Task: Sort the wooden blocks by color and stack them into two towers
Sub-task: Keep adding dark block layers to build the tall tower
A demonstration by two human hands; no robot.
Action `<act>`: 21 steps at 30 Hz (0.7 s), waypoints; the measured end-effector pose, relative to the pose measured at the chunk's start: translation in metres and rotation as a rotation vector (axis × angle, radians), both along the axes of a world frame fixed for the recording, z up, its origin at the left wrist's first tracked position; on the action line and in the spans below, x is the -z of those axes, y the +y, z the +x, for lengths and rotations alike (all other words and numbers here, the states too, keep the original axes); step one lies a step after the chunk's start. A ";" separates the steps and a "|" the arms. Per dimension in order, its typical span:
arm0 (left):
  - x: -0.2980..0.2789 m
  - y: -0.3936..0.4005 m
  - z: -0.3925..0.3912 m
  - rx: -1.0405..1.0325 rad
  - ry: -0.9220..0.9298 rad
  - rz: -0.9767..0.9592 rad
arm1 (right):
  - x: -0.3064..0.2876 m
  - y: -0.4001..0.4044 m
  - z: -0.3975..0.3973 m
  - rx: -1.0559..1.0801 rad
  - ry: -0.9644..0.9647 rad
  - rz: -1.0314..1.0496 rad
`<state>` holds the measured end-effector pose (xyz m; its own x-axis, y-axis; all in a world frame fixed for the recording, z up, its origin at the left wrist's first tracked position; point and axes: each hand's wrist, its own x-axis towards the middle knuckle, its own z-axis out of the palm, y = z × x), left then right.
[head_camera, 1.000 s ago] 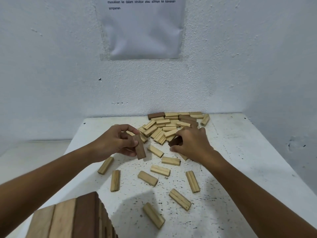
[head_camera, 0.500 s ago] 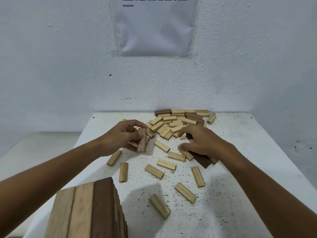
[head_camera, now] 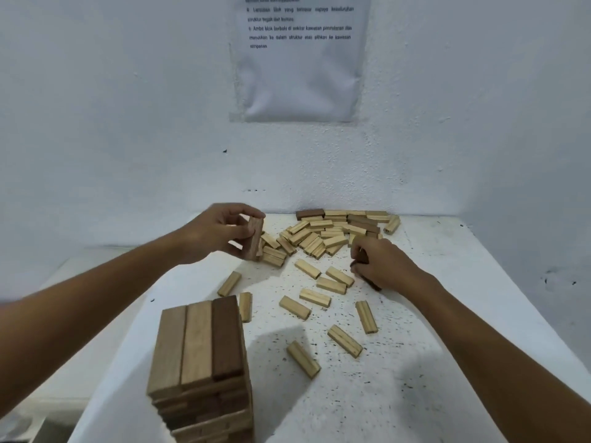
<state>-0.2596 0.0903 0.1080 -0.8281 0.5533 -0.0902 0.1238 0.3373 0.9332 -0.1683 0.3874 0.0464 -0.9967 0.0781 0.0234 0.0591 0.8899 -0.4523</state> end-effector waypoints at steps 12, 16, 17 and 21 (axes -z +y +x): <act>-0.145 0.000 0.121 0.013 0.363 0.130 | -0.101 -0.043 0.075 -0.074 0.349 -0.596; -0.142 0.021 0.174 0.023 0.416 0.081 | -0.119 -0.055 0.112 -0.116 0.279 -0.626; -0.136 0.026 0.188 0.022 0.419 0.075 | -0.119 -0.056 0.123 -0.121 0.256 -0.620; -0.087 0.046 0.231 0.017 0.369 0.004 | -0.101 -0.055 0.161 -0.103 0.107 -0.574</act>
